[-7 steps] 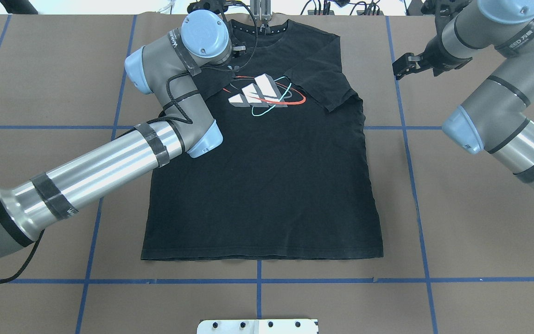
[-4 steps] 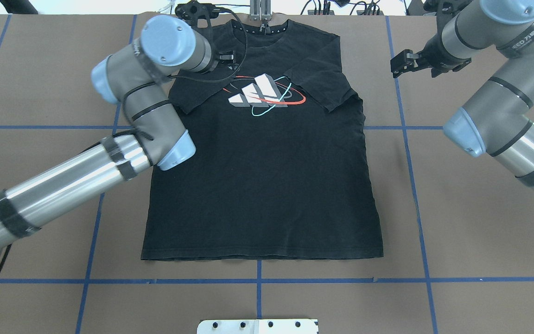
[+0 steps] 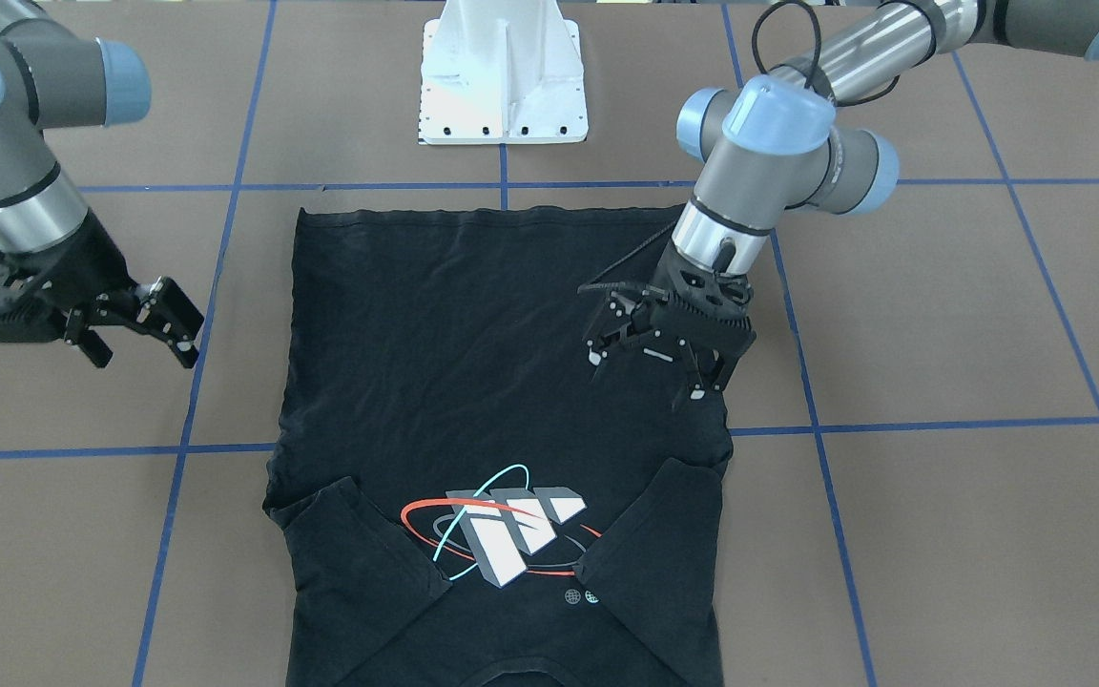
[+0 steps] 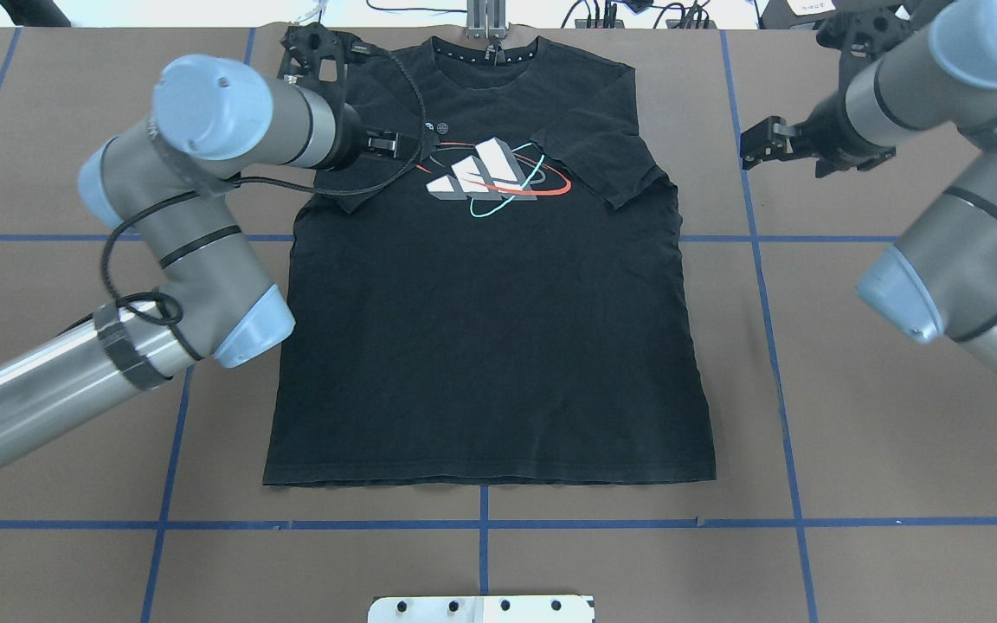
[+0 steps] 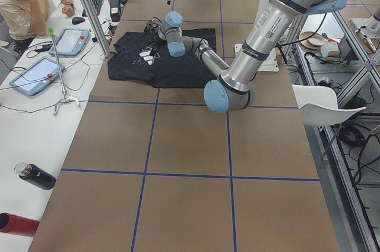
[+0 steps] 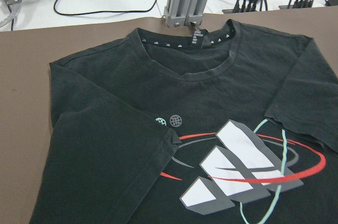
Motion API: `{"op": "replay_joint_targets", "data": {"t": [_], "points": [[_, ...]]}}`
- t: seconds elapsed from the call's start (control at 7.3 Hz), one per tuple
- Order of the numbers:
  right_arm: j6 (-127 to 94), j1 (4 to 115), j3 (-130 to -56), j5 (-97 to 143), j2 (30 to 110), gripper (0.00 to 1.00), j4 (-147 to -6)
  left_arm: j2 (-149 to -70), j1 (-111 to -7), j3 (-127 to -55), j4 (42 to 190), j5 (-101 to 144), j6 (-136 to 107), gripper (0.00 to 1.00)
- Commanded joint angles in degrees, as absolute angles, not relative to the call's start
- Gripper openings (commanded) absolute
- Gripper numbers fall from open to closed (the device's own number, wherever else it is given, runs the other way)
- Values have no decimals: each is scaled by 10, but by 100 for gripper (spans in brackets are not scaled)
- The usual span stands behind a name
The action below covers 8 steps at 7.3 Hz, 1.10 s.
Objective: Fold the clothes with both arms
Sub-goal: 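Lower both grippers to the shirt's hem corners nearest the robot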
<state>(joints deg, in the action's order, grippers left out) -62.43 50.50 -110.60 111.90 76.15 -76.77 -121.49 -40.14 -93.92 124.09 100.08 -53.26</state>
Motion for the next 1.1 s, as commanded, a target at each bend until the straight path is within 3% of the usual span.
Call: {"op": "replay_joint_targets", "data": {"t": [0.0, 0.27, 0.55, 0.82, 0.96], "points": [[-698, 379, -1177, 1010, 800, 100, -768, -1074, -349, -1058, 1244, 999, -557, 100], [-733, 291, -1228, 973, 829, 100, -768, -957, -285, -1154, 1246, 991, -635, 100], [-763, 221, -1242, 914, 835, 100, -768, -873, -225, -1158, 1306, 953, -706, 100], [-763, 208, -1246, 909, 835, 100, -768, -860, -186, -1142, 1314, 927, -769, 100], [-763, 207, -1247, 909, 834, 100, -768, -865, -167, -1141, 1314, 916, -802, 95]]}}
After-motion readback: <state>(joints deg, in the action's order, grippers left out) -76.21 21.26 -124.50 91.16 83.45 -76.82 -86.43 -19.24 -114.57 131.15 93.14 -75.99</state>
